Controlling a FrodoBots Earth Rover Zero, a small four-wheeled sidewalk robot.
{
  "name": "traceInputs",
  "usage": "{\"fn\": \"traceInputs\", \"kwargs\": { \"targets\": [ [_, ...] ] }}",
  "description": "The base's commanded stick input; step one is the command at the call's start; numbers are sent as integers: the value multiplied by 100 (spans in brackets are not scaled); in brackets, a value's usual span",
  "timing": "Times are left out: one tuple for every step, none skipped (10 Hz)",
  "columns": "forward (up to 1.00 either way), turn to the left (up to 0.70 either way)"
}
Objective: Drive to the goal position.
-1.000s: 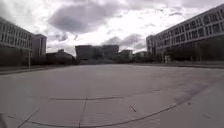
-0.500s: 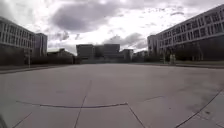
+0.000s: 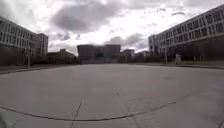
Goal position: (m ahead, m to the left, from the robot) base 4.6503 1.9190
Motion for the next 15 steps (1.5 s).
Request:
{"fn": "traceInputs", "kwargs": {
  "targets": [
    [70, 1],
    [70, 1],
    [70, 1],
    [70, 1],
    [70, 1],
    [70, 1],
    [70, 1],
    [70, 1],
    [70, 1],
    [70, 1],
    [70, 1],
    [70, 1],
    [70, 1],
    [70, 1],
    [70, 1]
  ]
}}
